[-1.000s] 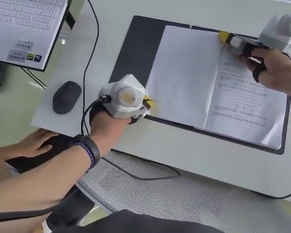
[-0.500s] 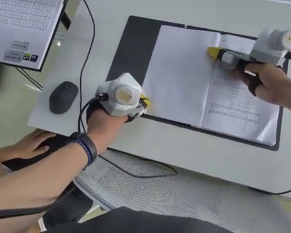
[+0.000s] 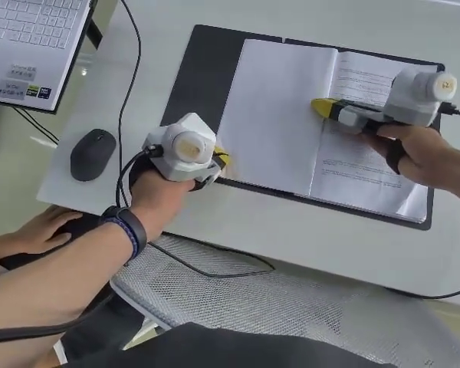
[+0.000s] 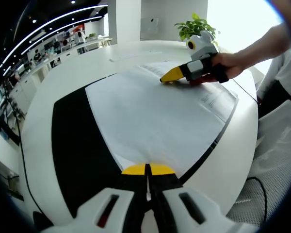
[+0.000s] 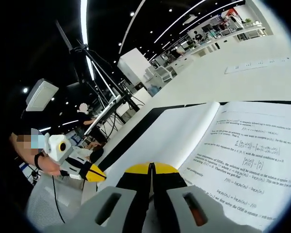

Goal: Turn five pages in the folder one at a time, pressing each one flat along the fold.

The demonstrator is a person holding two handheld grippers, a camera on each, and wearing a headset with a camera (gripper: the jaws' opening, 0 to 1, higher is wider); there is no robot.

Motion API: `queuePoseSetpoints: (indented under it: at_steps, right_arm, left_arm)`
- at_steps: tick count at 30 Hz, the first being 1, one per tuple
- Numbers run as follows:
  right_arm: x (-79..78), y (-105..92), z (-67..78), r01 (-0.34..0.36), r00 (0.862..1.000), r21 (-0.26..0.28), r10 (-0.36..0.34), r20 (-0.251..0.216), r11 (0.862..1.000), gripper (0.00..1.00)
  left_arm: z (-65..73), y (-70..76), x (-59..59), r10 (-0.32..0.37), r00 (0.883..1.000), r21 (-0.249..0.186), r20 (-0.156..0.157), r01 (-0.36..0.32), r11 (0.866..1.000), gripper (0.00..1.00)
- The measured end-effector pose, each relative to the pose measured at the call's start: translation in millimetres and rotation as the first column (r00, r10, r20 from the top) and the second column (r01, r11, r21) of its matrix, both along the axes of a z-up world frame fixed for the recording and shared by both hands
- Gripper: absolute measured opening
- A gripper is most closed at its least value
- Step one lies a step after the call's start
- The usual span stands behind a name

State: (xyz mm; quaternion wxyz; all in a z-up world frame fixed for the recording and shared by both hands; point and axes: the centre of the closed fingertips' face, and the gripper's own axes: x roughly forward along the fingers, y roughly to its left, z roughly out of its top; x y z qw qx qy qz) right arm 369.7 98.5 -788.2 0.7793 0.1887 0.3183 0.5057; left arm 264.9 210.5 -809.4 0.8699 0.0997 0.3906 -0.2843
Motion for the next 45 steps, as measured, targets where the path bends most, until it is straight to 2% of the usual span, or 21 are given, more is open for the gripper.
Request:
queuePoseSetpoints:
  at_steps: [4, 7, 15, 30, 33, 34, 45]
  right_arm:
    - [-27.0, 3.4, 2.5, -0.045, 0.999, -0.008, 0.045, 0.005, 0.999, 0.00]
    - [-39.8, 4.6, 3.3, -0.065, 0.998, -0.010, 0.065, 0.006, 0.998, 0.00]
    - [-85.6, 7.3, 3.0, -0.131, 0.991, -0.016, 0.131, 0.005, 0.991, 0.00]
    - [-137.0, 10.5, -1.9, -0.179, 0.984, -0.024, 0.179, -0.010, 0.983, 0.00]
    - [-140.4, 10.5, -2.3, -0.176, 0.984, -0.020, 0.175, -0.013, 0.984, 0.00]
    - [-137.2, 10.1, -2.1, -0.157, 0.987, -0.013, 0.157, -0.021, 0.987, 0.00]
    - [-136.2, 10.2, -2.5, -0.156, 0.987, -0.015, 0.156, -0.026, 0.988, 0.00]
  left_arm:
    - [0.4, -0.2, -0.2, -0.002, 1.000, 0.004, 0.001, 0.002, 1.000, 0.00]
    - [0.1, -0.4, 0.1, 0.000, 1.000, 0.002, 0.002, 0.000, 1.000, 0.00]
    - [-1.9, -0.6, 1.1, -0.002, 1.000, 0.002, 0.004, 0.002, 1.000, 0.00]
    - [-2.4, -0.9, 0.7, -0.005, 1.000, 0.007, 0.007, 0.005, 1.000, 0.00]
    - [-2.3, -0.9, 0.7, -0.005, 1.000, 0.008, 0.008, 0.005, 1.000, 0.00]
    - [-2.2, -0.9, 0.7, -0.006, 1.000, 0.009, 0.008, 0.006, 1.000, 0.00]
    - [-1.5, -0.3, 0.5, -0.011, 1.000, 0.010, 0.008, 0.011, 1.000, 0.00]
